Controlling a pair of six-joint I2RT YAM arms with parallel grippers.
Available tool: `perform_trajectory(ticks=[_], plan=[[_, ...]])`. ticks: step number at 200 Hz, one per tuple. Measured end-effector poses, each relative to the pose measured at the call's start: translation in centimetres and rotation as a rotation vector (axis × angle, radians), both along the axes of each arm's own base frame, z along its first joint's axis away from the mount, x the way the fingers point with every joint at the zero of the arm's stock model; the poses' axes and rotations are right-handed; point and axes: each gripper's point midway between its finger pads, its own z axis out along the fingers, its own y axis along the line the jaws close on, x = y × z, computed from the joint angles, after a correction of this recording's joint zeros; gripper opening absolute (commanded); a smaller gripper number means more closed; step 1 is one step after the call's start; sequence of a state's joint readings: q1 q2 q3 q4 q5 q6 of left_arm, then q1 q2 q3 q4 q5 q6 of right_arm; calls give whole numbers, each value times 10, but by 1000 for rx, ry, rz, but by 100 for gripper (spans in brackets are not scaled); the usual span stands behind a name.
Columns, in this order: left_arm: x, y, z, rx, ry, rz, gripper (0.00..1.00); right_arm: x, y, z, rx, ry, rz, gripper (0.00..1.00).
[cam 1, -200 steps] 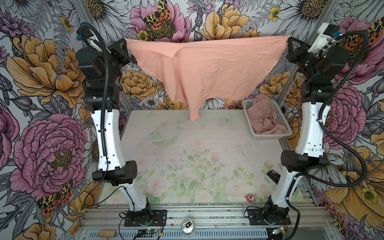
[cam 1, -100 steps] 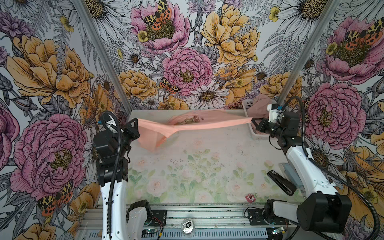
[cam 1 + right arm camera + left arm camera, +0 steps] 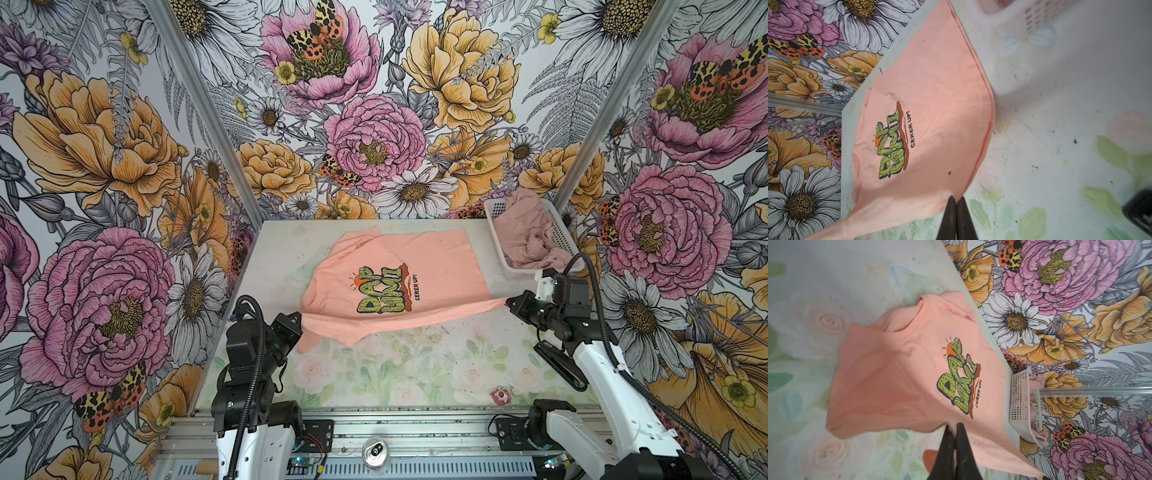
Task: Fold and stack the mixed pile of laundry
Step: 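Swing the shirt down and lay it flat toward the robot with both grippers, then release the shirt hem and raise both grippers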
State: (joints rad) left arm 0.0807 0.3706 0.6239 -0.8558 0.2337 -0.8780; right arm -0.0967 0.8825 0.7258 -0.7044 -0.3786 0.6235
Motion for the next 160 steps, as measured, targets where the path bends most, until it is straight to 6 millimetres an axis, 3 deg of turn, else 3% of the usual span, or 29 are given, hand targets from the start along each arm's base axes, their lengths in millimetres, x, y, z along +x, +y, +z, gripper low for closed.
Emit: perform_trajectory(ticks=[29,55,128,160], plan=[[-27,-8,-22,-19,156,-5,0,-33,-8,-12,-24,119,-63,0],[-45,-11,-25,-13,226,-14,0,-57,-16,-10,-59,176,-117,0],[-76,-15,-55,12,406,-46,0,-92,-34,7,-132,234,-207,0],[-78,-15,-66,37,478,-52,0,-101,-34,-3,-137,287,-208,0]])
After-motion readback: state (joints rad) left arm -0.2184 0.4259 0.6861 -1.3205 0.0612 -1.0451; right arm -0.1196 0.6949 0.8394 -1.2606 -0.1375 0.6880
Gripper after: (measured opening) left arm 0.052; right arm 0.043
